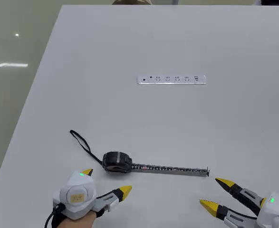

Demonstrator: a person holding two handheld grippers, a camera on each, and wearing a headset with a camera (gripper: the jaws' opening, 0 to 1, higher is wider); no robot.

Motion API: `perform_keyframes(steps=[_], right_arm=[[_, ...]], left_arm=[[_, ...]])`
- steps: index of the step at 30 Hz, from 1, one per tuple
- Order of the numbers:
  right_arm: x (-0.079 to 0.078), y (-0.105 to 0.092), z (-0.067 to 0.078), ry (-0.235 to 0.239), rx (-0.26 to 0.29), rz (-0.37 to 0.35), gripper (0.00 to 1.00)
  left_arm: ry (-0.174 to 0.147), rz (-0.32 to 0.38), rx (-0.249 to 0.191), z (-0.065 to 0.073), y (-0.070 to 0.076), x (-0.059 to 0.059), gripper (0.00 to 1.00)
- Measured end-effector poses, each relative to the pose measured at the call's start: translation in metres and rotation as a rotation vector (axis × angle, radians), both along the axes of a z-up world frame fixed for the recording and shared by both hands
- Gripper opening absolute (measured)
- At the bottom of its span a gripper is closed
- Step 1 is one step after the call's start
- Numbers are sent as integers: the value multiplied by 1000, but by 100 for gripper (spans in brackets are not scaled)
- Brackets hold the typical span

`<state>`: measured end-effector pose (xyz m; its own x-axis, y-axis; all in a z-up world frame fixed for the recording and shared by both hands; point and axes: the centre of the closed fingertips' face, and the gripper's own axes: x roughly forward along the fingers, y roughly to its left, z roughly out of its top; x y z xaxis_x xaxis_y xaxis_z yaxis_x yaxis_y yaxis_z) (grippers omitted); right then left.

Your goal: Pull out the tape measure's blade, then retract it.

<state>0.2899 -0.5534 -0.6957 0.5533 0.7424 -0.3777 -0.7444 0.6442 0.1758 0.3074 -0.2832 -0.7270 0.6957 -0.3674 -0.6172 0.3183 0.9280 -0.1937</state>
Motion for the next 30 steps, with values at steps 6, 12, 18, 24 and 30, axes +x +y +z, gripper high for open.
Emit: perform_keyframes(steps=[6, 12, 18, 24, 30], right_arm=[[4, -2, -1, 0, -6, 5, 50], [8, -1, -2, 2, -11, 20, 50], [11, -1, -3, 4, -12, 27, 50], [13, -3, -5, 8, -17, 31, 49], [15, -3, -5, 11, -11, 30, 49]], left_arm=[[0, 4, 1, 0, -4, 4, 82], [7, 18, 5, -1, -5, 11, 82], [14, 22, 14, -6, -9, 15, 82], [28, 34, 12, -9, -13, 19, 83], [32, 46, 10, -12, -13, 26, 83]])
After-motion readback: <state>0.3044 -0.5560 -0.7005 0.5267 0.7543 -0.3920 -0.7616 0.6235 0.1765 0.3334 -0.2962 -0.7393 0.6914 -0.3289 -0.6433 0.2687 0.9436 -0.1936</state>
